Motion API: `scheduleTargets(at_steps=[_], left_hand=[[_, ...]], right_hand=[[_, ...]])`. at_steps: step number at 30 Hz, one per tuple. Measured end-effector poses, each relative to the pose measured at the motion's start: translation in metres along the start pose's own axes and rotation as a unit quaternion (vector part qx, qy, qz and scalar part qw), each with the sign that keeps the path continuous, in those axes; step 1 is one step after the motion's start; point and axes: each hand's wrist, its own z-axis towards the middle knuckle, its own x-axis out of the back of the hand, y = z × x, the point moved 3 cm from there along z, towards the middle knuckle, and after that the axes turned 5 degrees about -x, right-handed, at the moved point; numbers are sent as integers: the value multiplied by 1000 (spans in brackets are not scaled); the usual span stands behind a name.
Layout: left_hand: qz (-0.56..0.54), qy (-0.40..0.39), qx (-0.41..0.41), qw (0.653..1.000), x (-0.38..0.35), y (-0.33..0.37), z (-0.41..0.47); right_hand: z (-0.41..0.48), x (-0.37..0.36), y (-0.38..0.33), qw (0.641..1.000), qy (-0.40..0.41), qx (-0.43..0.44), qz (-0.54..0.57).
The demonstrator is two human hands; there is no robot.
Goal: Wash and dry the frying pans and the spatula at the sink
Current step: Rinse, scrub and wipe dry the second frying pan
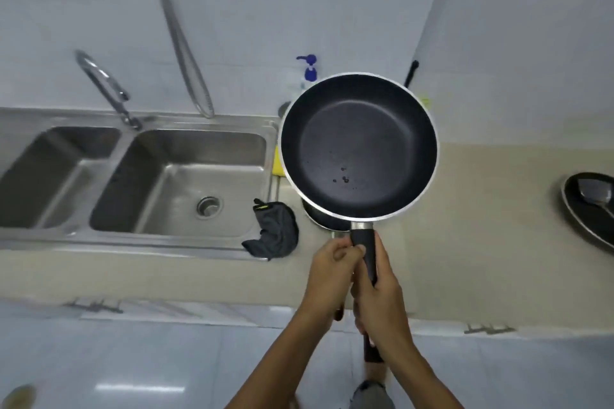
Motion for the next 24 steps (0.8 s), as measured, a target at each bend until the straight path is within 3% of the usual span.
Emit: scheduleTargets(at_steps=[5, 10, 20, 24], left_hand=[[-25, 133, 8, 991, 120, 1, -15], [-3, 186, 20, 982, 215, -18, -7], [124, 168, 65, 976, 358, -36, 102], [165, 114, 98, 975, 399, -34, 138]], right_hand=[[-8, -118, -24, 993, -113, 3, 25], [1, -216, -31, 980, -198, 8, -22], [90, -375, -69, 966, -246, 6, -81], [118, -411, -70, 963, -246, -30, -108]])
